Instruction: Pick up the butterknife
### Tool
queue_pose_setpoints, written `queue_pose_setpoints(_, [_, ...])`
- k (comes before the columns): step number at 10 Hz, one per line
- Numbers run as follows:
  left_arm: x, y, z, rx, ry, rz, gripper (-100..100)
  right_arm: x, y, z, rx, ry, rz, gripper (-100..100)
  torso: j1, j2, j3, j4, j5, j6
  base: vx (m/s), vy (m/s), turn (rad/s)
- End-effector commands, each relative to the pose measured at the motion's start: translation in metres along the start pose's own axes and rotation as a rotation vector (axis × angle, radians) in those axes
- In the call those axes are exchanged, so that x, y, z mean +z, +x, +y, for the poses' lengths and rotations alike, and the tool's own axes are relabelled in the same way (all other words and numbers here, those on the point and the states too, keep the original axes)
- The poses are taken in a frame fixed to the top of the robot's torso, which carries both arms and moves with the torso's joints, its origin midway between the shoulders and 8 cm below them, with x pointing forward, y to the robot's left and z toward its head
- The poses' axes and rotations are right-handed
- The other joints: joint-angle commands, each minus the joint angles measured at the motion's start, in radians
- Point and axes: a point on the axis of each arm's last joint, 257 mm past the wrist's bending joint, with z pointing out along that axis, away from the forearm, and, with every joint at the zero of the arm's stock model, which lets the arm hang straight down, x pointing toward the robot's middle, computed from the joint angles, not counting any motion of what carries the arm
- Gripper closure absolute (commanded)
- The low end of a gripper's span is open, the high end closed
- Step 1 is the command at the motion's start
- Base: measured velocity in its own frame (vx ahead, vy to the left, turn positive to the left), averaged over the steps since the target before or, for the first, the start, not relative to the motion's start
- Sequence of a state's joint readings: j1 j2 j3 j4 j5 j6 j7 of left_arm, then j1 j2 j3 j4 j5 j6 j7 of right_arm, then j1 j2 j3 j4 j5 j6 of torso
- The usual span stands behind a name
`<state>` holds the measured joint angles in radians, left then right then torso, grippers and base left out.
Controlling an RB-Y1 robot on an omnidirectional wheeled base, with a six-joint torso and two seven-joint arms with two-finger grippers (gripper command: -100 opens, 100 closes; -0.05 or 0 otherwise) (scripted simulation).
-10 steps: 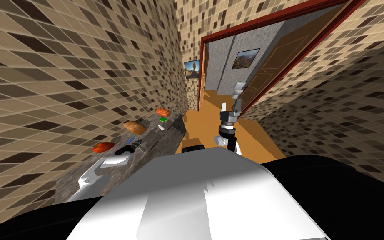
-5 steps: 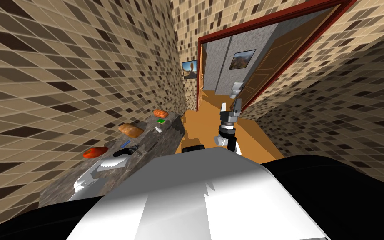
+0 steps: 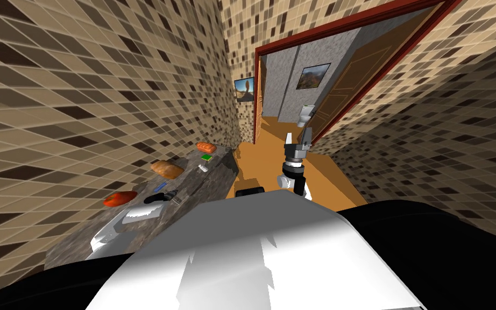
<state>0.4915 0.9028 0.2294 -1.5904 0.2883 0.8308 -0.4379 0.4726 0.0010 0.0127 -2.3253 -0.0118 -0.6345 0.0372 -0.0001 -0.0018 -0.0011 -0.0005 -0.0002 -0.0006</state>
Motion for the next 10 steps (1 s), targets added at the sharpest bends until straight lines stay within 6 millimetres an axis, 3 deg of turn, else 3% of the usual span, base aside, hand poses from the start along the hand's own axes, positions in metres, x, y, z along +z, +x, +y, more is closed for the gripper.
queue_pose_setpoints(1, [0.004,0.001,0.005,0.008,0.016,0.007,-100,0.000,0.000,0.000,0.000,0.000,0.000,0,0.000,0.000,0.000,0.000,0.000,0.000,0.110,-0.041,0.140])
queue_pose_setpoints(10, [0.018,0.000,0.028,0.055,0.068,0.008,-100,0.000,0.000,0.000,0.000,0.000,0.000,0,-0.001,-0.002,-0.001,-0.001,0.000,0.000,0.081,-0.026,0.080])
